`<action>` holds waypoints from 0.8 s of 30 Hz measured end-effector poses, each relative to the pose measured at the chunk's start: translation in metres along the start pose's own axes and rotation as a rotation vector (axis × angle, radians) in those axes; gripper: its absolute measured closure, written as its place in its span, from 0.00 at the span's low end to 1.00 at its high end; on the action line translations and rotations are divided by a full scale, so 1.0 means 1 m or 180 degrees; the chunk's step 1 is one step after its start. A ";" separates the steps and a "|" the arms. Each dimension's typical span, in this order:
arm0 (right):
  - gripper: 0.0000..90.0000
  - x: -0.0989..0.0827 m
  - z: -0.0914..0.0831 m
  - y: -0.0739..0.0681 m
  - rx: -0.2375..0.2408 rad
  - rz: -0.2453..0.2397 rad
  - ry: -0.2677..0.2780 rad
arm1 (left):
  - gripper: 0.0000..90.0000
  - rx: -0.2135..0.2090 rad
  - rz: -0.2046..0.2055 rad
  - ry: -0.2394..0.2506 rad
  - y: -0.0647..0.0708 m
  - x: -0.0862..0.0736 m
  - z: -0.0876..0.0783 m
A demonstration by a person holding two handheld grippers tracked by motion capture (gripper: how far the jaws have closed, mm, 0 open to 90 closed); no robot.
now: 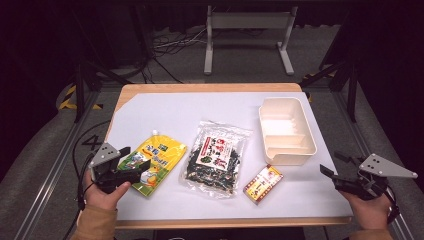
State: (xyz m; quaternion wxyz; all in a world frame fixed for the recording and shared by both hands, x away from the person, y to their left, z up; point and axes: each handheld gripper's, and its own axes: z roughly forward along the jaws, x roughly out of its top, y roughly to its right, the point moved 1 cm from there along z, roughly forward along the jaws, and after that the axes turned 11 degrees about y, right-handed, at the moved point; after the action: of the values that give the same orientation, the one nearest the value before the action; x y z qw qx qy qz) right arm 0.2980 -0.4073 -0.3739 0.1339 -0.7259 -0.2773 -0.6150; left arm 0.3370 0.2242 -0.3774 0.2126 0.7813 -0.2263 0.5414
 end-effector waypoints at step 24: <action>0.33 -0.002 0.006 0.003 0.0050 0.0027 -0.0022 | 0.18 -0.0294 0.0067 -0.0174 0.032 0.050 0.078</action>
State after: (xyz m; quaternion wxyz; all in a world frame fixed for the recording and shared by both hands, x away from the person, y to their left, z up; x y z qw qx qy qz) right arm 0.3044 -0.4073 -0.3761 0.1413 -0.7281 -0.2795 -0.6098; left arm 0.3926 0.1470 -0.3525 0.2364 0.7827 -0.2650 0.5111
